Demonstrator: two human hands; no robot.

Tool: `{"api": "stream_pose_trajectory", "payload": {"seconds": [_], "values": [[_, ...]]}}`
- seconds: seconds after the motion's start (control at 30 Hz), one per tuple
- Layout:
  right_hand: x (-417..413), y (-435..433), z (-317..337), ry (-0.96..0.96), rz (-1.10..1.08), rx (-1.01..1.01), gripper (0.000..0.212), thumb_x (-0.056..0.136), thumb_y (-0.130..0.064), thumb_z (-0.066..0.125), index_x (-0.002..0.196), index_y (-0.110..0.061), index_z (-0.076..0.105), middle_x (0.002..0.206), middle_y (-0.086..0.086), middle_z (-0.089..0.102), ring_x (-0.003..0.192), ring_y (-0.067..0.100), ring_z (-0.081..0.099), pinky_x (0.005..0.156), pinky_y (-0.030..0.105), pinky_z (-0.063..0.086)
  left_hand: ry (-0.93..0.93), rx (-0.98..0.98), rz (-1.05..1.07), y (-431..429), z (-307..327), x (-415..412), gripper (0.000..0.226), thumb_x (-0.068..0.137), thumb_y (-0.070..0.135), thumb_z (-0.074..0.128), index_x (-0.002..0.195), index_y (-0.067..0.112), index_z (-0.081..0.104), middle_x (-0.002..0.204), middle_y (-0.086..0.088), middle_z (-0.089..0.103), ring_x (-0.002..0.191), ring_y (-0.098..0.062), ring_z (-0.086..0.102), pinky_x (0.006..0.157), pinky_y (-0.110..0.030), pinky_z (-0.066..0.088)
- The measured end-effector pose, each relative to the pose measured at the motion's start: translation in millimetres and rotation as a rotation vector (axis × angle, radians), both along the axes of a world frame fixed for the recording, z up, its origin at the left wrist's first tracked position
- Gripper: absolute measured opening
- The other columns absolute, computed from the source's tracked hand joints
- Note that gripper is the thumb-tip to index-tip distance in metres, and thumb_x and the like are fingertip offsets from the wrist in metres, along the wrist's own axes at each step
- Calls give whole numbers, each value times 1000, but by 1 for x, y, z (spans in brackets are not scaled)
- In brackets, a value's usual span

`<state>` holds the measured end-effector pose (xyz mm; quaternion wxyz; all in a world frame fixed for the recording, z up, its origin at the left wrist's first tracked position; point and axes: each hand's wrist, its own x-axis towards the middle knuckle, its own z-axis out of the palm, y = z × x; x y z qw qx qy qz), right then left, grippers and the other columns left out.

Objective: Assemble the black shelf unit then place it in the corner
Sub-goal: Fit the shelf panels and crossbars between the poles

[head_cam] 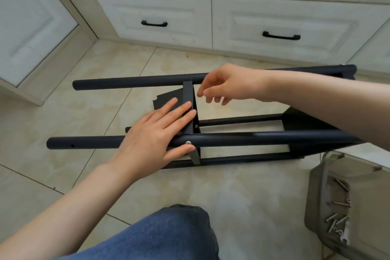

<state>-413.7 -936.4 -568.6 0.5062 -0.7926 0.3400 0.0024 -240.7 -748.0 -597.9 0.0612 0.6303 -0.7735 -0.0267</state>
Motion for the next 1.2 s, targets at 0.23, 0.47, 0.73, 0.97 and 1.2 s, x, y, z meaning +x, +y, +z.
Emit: {"api": "stream_pose_trajectory", "payload": {"seconds": [0.23, 0.47, 0.73, 0.97, 1.2], "values": [[11, -7, 2, -86, -134, -301, 20, 95, -13, 55, 102, -22, 71, 81, -19, 59, 71, -4, 54, 56, 2, 36, 322, -19, 214, 18, 14, -3, 54, 86, 41, 73, 132, 13, 67, 136, 1, 64, 136, -20, 52, 111, -43, 46], [26, -12, -5, 15, -49, -629, 22, 96, -18, 54, 113, -17, 68, 109, 3, 61, 96, 19, 49, 81, 28, 38, 897, -45, 749, 45, 30, -12, 7, 82, 13, 80, 81, 19, 79, 73, 6, 76, 69, -9, 73, 67, -20, 57], [35, -13, -7, 192, -51, -593, 27, 100, -30, 52, 108, -11, 70, 101, 9, 70, 95, 32, 62, 86, 44, 54, 1892, 377, 1126, 41, 9, -8, 46, 77, 18, 76, 116, -3, 66, 108, -21, 75, 99, -30, 75, 74, -31, 63], [35, -20, -3, 227, -3, -537, 26, 99, -18, 50, 116, -13, 68, 106, 10, 69, 97, 31, 61, 89, 43, 53, 2074, 249, 1046, 31, 1, -10, 41, 75, 12, 71, 113, -4, 66, 111, -23, 74, 99, -31, 75, 75, -33, 64], [26, -33, 7, 219, -57, -554, 26, 101, -16, 47, 116, -8, 67, 108, 16, 68, 99, 35, 60, 87, 41, 51, 2078, 216, 916, 13, 11, -14, 29, 95, 10, 63, 120, -3, 61, 113, -19, 74, 104, -28, 74, 81, -33, 63]]}}
